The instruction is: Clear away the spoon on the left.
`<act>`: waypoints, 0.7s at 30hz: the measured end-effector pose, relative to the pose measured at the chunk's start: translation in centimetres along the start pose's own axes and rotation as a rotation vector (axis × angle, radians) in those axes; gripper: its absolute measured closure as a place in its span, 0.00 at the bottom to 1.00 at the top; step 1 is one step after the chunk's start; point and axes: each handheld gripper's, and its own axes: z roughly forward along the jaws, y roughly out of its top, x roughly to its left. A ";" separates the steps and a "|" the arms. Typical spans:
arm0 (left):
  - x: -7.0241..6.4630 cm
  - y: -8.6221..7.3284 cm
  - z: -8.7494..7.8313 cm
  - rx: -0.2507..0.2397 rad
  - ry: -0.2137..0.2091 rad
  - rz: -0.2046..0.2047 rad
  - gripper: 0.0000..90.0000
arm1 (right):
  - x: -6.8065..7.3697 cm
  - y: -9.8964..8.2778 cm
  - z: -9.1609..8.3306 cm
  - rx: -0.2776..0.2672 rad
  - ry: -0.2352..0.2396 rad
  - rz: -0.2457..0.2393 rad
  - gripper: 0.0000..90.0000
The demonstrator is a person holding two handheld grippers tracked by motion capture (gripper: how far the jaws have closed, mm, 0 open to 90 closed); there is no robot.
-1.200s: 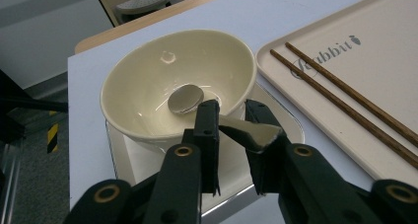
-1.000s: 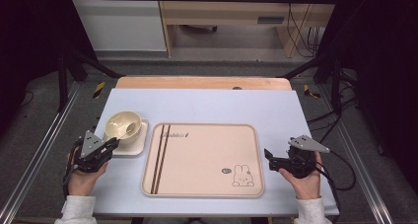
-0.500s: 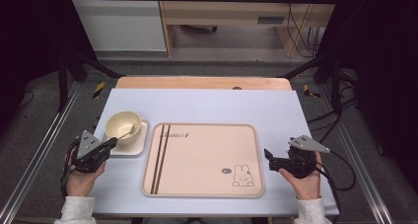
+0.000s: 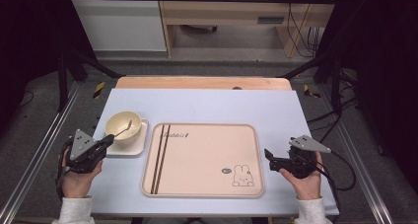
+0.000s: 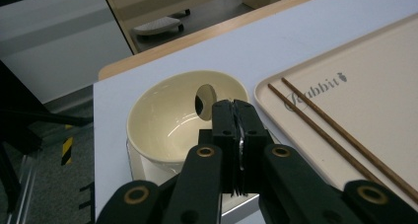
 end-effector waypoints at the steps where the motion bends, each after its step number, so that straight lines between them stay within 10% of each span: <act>1: -0.1 0.2 -0.2 -0.008 -0.001 -0.002 0.99 | 0.0 0.0 0.0 0.000 0.002 0.002 0.03; 21: -3.2 3.5 -3.1 -0.127 -0.009 0.069 0.99 | -0.1 0.1 -0.2 -0.005 0.002 0.006 0.03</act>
